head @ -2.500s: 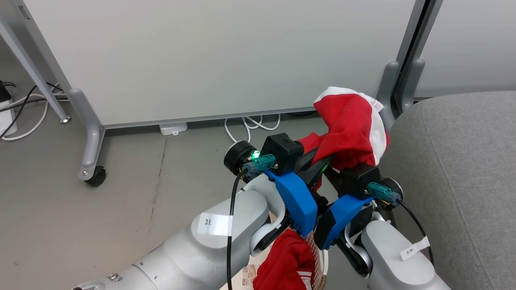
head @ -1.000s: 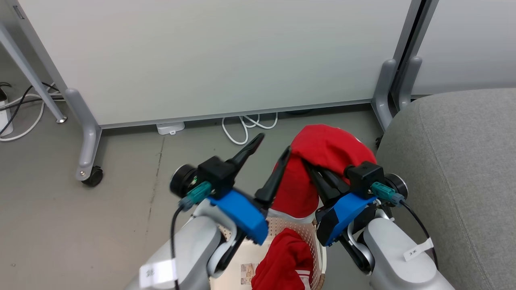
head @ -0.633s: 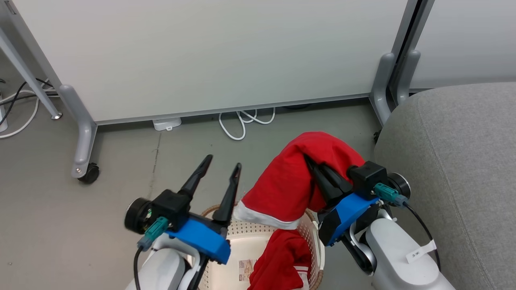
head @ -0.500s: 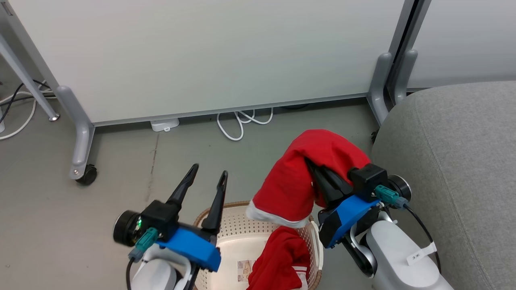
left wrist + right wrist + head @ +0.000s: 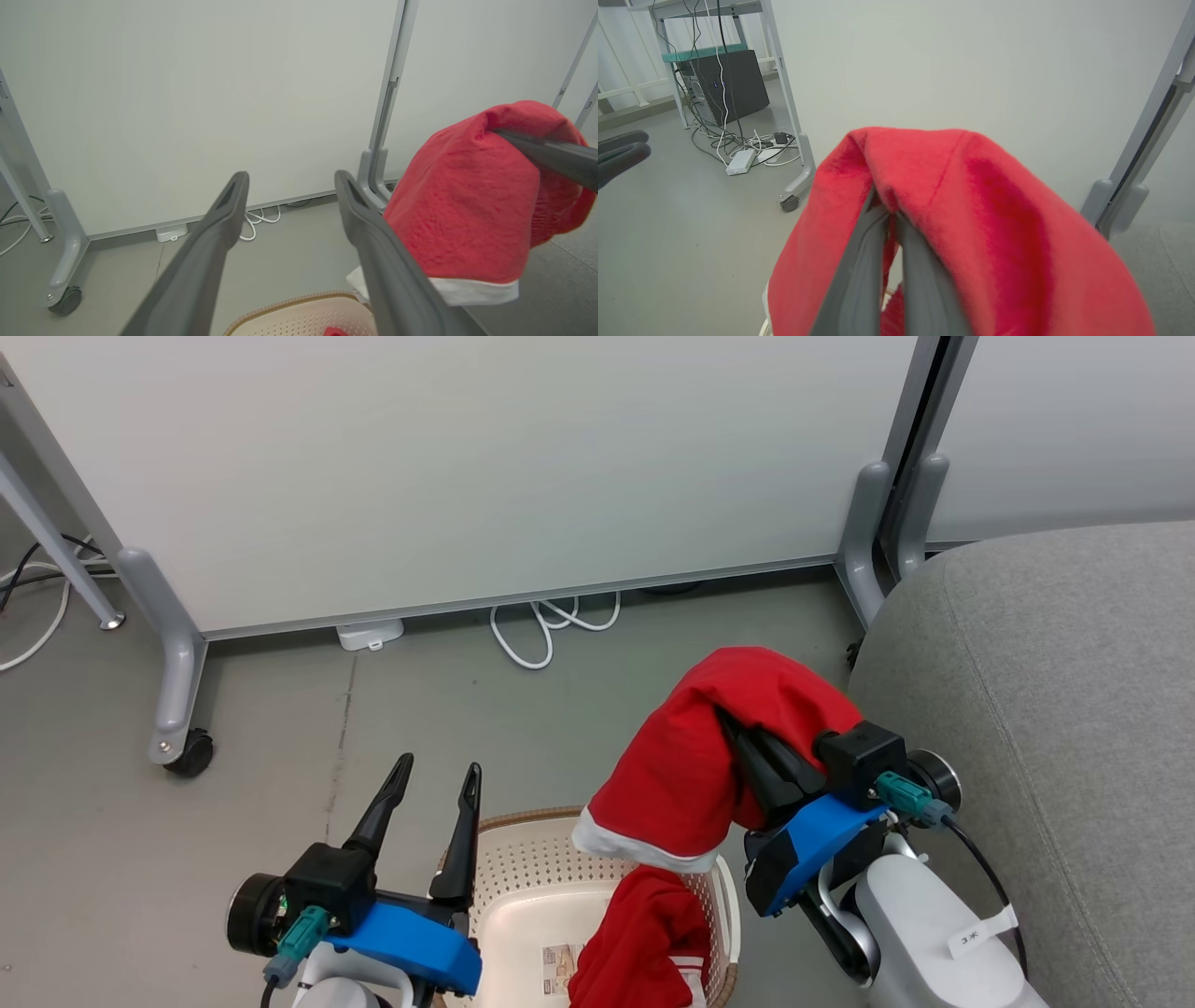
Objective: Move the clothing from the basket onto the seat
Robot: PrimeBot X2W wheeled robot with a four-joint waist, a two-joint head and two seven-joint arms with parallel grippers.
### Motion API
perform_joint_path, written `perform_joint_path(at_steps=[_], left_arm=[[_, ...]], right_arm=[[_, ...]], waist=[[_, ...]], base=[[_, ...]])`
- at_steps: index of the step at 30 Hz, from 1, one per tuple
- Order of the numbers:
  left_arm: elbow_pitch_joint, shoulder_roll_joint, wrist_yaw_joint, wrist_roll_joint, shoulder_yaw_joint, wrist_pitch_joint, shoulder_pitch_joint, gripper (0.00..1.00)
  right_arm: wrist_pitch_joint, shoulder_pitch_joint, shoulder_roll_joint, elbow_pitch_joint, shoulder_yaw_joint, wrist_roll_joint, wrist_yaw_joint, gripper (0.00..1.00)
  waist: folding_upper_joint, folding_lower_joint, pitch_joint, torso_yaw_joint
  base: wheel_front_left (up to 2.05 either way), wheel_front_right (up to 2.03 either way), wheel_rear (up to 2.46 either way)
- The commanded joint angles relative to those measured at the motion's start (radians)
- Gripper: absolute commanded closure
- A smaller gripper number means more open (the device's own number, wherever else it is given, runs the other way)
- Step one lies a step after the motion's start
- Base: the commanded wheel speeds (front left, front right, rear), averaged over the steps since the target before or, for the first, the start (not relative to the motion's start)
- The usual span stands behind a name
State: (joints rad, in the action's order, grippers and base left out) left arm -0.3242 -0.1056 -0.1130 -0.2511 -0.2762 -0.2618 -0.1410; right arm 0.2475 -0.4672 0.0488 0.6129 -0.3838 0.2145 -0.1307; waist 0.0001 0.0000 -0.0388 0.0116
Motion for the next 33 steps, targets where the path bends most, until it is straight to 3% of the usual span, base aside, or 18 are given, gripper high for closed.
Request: perform_joint_path(at_steps=[1,11,33], left_arm=[[0.004,0.005,-0.006,0.010,0.007,-0.005,0.010,0.00],[0.008,0.024,-0.018,0.031,0.025,-0.005,0.014,0.00],[0.039,0.020,-0.018,0.020,0.027,-0.005,-0.005,0.00]], right_arm=[[-0.002,0.008,0.003,-0.007,0.003,-0.005,0.000,1.00],[-0.002,0.007,0.003,-0.018,0.007,0.001,0.000,1.00],[0.006,0.017,0.003,-0.025,0.015,0.010,0.000,1.00]], waist=[[-0.0001,0.0000,-0.001,-0.002],[-0.0001,0.0000,-0.010,-0.044],[-0.0001,0.0000,-0.041,-0.368]], base=[[0.00,0.00,0.00],[0.00,0.00,0.00],[0.00,0.00,0.00]])
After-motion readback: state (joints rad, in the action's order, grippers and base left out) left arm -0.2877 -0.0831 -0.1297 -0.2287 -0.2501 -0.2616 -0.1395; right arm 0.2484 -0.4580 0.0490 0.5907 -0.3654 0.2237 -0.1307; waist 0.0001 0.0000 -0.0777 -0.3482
